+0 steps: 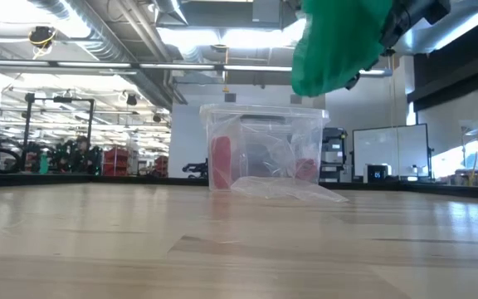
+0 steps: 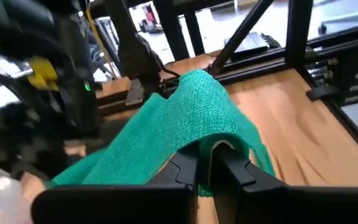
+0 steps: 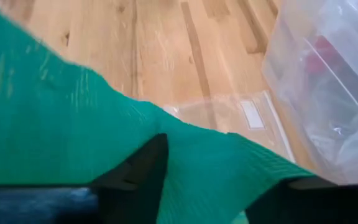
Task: Roll bandage
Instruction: Roll the green bandage
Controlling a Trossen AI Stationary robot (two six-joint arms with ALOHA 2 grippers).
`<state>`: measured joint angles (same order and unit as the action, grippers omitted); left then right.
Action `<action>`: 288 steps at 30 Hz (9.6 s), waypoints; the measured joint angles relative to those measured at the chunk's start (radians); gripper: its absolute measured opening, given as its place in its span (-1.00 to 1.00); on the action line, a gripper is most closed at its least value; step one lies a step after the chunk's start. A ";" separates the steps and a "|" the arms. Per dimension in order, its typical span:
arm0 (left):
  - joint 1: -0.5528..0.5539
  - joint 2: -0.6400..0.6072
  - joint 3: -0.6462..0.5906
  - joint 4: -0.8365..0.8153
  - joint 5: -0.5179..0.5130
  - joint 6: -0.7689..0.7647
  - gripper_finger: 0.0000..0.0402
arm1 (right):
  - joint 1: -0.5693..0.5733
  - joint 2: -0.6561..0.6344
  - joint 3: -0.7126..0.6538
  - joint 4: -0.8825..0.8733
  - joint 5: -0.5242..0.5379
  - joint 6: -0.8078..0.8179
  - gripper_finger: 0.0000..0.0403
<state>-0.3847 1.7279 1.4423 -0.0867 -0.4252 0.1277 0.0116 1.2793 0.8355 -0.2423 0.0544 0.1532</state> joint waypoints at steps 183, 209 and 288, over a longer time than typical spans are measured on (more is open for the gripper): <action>-0.065 -0.167 -0.133 0.386 0.008 0.215 -0.92 | 0.113 -0.221 0.644 -0.739 0.231 0.064 0.52; 0.050 -0.270 -0.134 0.402 -0.034 0.255 -0.92 | 0.267 -0.325 0.438 -0.593 0.133 0.019 0.51; 0.140 -0.349 -0.277 0.254 -0.100 0.429 -0.92 | 0.684 0.018 0.505 0.190 0.441 -0.569 -0.99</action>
<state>-0.2450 1.3788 1.1649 0.1676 -0.5247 0.5565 0.6958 1.2972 1.3407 -0.0520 0.4958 -0.4162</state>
